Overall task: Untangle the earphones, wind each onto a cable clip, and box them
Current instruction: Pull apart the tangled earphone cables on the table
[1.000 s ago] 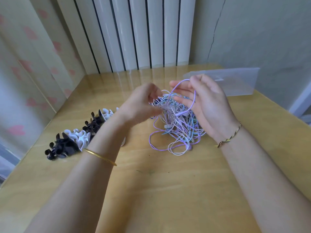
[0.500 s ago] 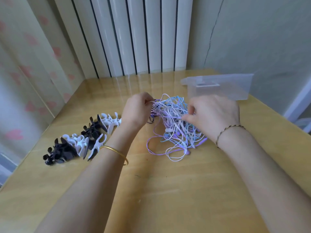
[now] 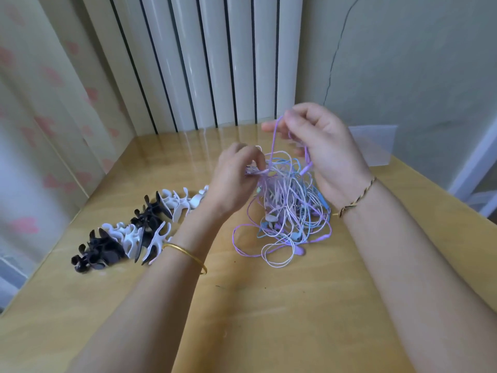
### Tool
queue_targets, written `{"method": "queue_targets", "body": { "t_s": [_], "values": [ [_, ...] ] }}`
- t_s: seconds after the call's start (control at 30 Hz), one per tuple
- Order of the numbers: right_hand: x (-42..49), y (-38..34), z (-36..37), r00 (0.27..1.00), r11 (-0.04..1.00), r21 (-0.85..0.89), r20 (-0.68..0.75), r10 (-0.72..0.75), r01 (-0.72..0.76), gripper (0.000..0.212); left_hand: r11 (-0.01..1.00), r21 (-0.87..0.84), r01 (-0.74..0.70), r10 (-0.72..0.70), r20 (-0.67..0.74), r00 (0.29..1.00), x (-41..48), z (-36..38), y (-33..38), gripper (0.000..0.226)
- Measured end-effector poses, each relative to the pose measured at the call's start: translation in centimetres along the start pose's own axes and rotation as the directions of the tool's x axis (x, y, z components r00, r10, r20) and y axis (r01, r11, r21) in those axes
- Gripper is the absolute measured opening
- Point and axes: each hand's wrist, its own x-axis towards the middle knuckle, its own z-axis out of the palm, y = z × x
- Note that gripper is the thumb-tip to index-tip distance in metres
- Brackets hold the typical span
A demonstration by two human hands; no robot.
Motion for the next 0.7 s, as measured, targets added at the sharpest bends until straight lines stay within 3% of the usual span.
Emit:
{"method": "queue_targets", "body": {
  "t_s": [0.13, 0.17, 0.2, 0.23, 0.27, 0.3, 0.33, 0.4, 0.47, 0.6, 0.67, 0.7],
  "values": [
    [0.3, -1.1, 0.1, 0.993, 0.926, 0.363, -0.011, 0.115, -0.104, 0.025, 0.990, -0.058, 0.130, -0.126, 0.071, 0.989, 0.2, -0.1, 0.4, 0.030],
    [0.2, -1.2, -0.1, 0.993, 0.944, 0.320, -0.056, 0.103, -0.079, 0.025, 0.981, -0.063, 0.181, -0.176, 0.085, 0.981, 0.2, -0.1, 0.4, 0.033],
    [0.2, -1.3, -0.4, 0.991, 0.991, 0.128, -0.124, 0.046, -0.030, 0.024, 0.971, -0.069, 0.228, -0.222, 0.085, 0.971, 0.3, 0.0, 0.2, 0.034],
    [0.2, -1.1, -0.8, 0.985, 0.980, -0.197, -0.162, -0.052, 0.020, 0.021, 0.962, -0.071, 0.264, -0.259, 0.074, 0.963, 0.3, 0.0, 0.1, 0.033],
    [0.1, -0.9, -1.3, 0.981, 0.840, -0.540, -0.134, -0.141, 0.047, 0.018, 0.955, -0.066, 0.289, -0.286, 0.060, 0.956, 0.4, 0.0, 0.0, 0.031],
    [0.0, -0.5, -1.6, 0.985, 0.612, -0.790, -0.066, -0.158, 0.046, 0.016, 0.951, -0.060, 0.304, -0.301, 0.051, 0.952, 0.5, -0.1, -0.1, 0.028],
    [-0.3, -0.3, -1.8, 0.995, 0.383, -0.923, -0.001, -0.097, 0.036, 0.015, 0.946, -0.060, 0.318, -0.316, 0.049, 0.948, 0.7, 0.0, -0.2, 0.026],
    [-1.0, 0.0, -1.7, 0.996, 0.069, -0.996, 0.062, 0.065, 0.058, 0.014, 0.937, -0.057, 0.345, -0.342, 0.056, 0.938, 0.8, -0.1, -0.3, 0.028],
    [-1.4, 0.2, -1.5, 0.988, -0.065, -0.992, 0.097, 0.117, 0.106, 0.017, 0.930, -0.051, 0.364, -0.362, 0.048, 0.931, 1.0, -0.3, -0.3, 0.034],
    [-1.7, -0.2, -1.6, 0.983, -0.054, -0.989, 0.132, 0.130, 0.140, 0.015, 0.919, -0.042, 0.393, -0.393, 0.011, 0.920, 1.2, -0.6, -0.5, 0.035],
    [-1.5, -0.5, -1.6, 0.984, 0.081, -0.990, 0.124, 0.125, 0.115, 0.015, 0.920, -0.040, 0.391, -0.390, 0.025, 0.920, 1.2, -0.6, -0.3, 0.034],
    [-1.2, -0.4, -1.6, 0.988, 0.221, -0.972, 0.112, 0.109, 0.086, 0.016, 0.919, -0.072, 0.388, -0.385, 0.048, 0.922, 1.2, -0.7, 0.0, 0.033]
  ]
}}
